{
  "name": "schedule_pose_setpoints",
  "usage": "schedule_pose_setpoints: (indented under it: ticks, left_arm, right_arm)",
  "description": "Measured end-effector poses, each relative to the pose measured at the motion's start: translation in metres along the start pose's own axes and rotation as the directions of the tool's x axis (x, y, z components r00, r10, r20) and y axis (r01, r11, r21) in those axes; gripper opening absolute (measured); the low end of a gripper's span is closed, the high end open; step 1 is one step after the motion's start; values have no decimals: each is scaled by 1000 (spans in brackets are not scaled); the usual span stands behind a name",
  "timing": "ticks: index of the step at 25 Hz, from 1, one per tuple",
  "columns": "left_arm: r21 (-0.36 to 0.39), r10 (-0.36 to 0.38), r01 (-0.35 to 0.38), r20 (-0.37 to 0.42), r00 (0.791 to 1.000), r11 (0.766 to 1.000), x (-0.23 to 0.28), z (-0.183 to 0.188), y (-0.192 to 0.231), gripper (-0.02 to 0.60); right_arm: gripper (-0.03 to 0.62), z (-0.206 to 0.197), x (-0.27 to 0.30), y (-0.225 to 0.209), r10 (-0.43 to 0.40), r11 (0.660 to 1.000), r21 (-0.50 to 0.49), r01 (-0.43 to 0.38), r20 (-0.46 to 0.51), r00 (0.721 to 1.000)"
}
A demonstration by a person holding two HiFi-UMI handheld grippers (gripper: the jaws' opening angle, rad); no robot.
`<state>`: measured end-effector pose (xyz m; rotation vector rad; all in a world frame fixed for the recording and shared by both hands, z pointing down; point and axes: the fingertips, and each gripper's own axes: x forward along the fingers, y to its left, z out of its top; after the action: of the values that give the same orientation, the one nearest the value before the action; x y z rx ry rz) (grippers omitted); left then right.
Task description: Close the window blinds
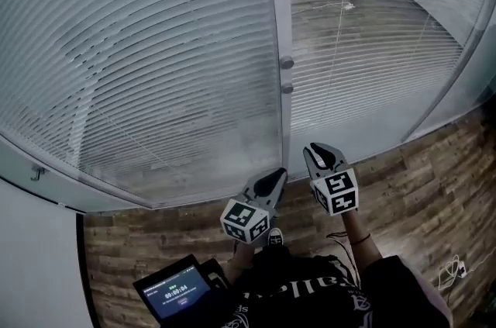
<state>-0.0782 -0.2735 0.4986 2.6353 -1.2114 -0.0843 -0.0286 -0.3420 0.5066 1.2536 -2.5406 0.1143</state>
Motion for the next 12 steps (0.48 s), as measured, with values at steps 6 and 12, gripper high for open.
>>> schedule_pose_setpoints:
  ticks: [6, 12]
  left_arm:
    - [-6, -29, 29, -16, 999, 1000, -1, 8, 57, 14]
    - [-27, -35, 34, -34, 999, 999, 10, 3, 71, 14]
  right_arm:
    - [101, 66, 73, -16, -123, 974, -186, 132, 61, 991]
    - [149, 102, 103, -38, -226, 876, -419, 240, 84, 971]
